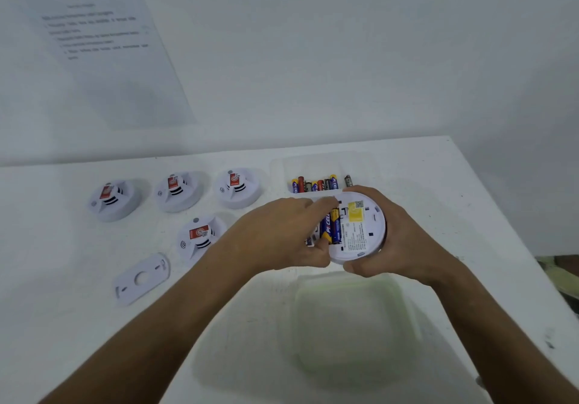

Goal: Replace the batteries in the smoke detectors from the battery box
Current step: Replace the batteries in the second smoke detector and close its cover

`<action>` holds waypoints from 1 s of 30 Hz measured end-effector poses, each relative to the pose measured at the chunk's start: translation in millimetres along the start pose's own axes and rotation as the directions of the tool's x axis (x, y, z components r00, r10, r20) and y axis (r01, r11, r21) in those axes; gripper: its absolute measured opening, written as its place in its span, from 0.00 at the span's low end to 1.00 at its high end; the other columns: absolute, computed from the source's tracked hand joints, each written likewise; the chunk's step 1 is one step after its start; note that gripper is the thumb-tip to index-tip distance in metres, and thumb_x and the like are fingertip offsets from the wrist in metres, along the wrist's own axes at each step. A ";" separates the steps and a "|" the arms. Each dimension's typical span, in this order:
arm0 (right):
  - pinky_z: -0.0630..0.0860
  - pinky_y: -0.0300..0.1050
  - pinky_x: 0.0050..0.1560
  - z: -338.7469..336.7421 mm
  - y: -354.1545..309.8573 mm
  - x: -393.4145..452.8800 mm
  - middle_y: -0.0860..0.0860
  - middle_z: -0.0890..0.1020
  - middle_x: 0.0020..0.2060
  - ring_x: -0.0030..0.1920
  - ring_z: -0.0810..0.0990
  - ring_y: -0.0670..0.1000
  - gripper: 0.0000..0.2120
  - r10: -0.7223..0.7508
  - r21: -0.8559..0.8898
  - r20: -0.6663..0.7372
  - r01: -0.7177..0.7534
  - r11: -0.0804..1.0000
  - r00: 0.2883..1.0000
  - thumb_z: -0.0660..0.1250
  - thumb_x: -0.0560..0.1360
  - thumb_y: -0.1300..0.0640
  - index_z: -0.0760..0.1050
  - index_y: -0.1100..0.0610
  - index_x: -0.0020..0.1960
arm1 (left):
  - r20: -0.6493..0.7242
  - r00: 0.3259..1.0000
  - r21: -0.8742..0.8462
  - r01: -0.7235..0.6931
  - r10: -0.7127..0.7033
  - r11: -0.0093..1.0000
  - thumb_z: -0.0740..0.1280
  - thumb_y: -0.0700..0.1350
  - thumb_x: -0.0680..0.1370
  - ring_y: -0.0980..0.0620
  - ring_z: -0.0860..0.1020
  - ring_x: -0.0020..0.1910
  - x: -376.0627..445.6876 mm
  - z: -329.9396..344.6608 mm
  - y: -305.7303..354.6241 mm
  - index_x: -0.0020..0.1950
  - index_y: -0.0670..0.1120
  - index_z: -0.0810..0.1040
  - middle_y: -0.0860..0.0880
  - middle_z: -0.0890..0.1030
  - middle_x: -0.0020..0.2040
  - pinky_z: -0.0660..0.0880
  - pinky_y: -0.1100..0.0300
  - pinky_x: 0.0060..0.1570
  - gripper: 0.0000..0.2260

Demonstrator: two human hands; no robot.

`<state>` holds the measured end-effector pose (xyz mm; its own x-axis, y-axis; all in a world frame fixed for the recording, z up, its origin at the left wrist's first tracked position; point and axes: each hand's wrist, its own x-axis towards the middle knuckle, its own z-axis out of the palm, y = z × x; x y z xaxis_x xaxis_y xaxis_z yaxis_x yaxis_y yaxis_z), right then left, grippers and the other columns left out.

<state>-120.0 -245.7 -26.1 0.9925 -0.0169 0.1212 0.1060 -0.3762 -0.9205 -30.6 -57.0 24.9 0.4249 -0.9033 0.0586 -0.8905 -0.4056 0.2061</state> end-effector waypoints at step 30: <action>0.75 0.28 0.49 -32.0 29.9 3.4 0.35 0.79 0.54 0.55 0.79 0.38 0.41 0.016 0.031 -0.124 -0.012 0.999 0.992 0.80 0.56 0.61 0.69 0.48 0.66 | -0.225 0.724 -0.717 0.329 -0.652 0.614 0.72 0.47 0.73 0.63 0.77 0.42 35.7 30.7 -25.7 0.39 0.52 0.81 0.55 0.80 0.46 0.72 0.67 0.43 0.03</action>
<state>-115.4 -286.6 -41.4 0.9788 -0.1373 0.1519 0.0960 -0.3472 -0.9329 2.5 -83.1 -8.3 0.9246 -0.3587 0.1282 -0.2904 -0.4462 0.8465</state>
